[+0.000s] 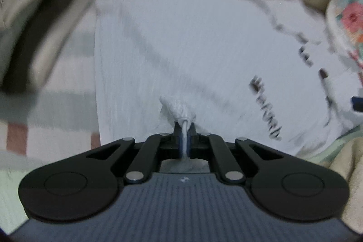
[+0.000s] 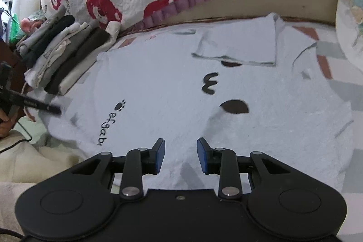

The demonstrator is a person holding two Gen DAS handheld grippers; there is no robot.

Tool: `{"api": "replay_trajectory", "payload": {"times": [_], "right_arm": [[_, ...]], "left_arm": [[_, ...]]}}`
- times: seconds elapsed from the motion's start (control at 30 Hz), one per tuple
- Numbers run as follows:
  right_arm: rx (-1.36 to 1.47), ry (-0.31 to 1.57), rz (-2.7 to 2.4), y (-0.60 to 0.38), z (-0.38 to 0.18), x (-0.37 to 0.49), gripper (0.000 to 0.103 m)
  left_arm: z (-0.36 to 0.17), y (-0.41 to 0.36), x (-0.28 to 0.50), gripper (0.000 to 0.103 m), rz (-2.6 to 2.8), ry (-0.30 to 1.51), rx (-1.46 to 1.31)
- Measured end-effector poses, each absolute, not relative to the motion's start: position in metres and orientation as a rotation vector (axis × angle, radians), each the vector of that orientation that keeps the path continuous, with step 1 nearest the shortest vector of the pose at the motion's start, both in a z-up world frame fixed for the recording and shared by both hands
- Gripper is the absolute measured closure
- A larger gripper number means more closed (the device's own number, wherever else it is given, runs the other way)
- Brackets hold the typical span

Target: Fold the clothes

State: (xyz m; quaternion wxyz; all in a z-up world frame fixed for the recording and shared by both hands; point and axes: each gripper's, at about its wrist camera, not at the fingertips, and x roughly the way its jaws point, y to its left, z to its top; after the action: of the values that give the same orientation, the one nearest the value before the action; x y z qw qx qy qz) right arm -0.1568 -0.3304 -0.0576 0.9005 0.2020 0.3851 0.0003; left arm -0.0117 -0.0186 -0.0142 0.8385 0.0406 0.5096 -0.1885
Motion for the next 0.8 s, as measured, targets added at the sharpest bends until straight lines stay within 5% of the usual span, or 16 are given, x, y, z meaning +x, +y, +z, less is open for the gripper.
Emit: {"api": "replay_trajectory", "payload": {"times": [0.43,0.53,0.67,0.8], "right_arm": [[0.526,0.820,-0.039,-0.349,-0.075,-0.153,0.064],[0.751,0.730,-0.029,-0.377,-0.080,-0.170,0.060],[1.091,0.498,-0.002,-0.418,-0.082,-0.208,0.060],[1.059,0.446,-0.095,-0.436,-0.073,-0.238,0.059]], "left_arm": [[0.067,-0.147,-0.014,0.100,-0.743,0.578,0.203],[0.082,-0.196,-0.019,0.100,-0.912,0.504,0.177],[0.081,-0.262,-0.035,0.100,-1.193,0.515,0.096],[0.020,-0.333,-0.033,0.095,-1.356,0.802,-0.028]]}}
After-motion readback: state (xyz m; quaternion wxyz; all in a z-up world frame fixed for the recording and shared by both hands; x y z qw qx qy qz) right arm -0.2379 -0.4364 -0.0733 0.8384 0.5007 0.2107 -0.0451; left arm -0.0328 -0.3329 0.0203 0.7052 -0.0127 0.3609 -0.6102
